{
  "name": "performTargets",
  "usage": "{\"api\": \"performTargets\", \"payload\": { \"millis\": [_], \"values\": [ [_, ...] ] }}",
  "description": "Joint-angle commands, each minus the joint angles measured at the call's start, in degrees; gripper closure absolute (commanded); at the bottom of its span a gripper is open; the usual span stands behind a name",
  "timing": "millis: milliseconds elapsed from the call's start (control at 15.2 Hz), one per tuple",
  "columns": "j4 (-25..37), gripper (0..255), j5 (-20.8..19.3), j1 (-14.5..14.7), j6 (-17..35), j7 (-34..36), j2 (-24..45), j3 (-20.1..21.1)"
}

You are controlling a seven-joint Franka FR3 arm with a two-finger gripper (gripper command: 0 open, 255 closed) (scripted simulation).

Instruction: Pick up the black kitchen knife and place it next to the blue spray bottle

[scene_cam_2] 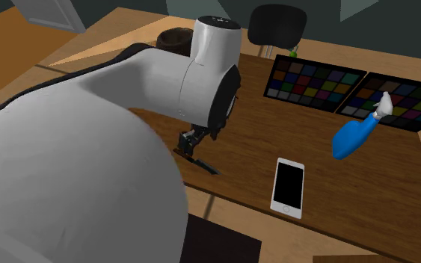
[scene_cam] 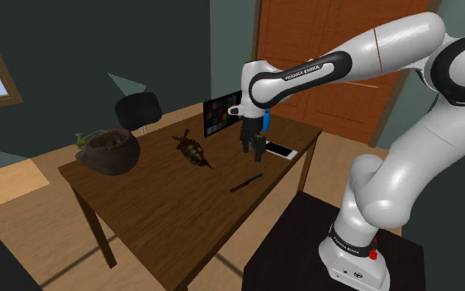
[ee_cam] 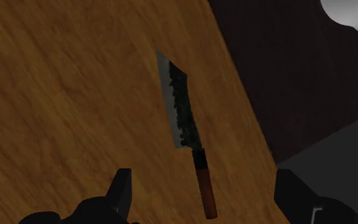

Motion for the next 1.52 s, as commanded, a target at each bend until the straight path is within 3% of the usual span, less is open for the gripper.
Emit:
{"api": "performTargets", "payload": {
  "millis": [0,198,660,1188,1254,1452],
  "values": [
    [-0.8,0,0.8,2.0,2.5,-8.0,3.7,-1.4],
    [-0.6,0,1.9,4.1,4.6,-16.2,8.1,-2.4],
    [-4.8,0,2.8,4.4,11.0,-16.9,10.5,-2.6],
    [-4.8,0,2.8,4.4,11.0,-16.9,10.5,-2.6],
    [-4.8,255,2.8,4.4,11.0,-16.9,10.5,-2.6],
    [-4.9,255,2.7,4.4,11.0,-16.8,10.4,-2.5]
  ]
}}
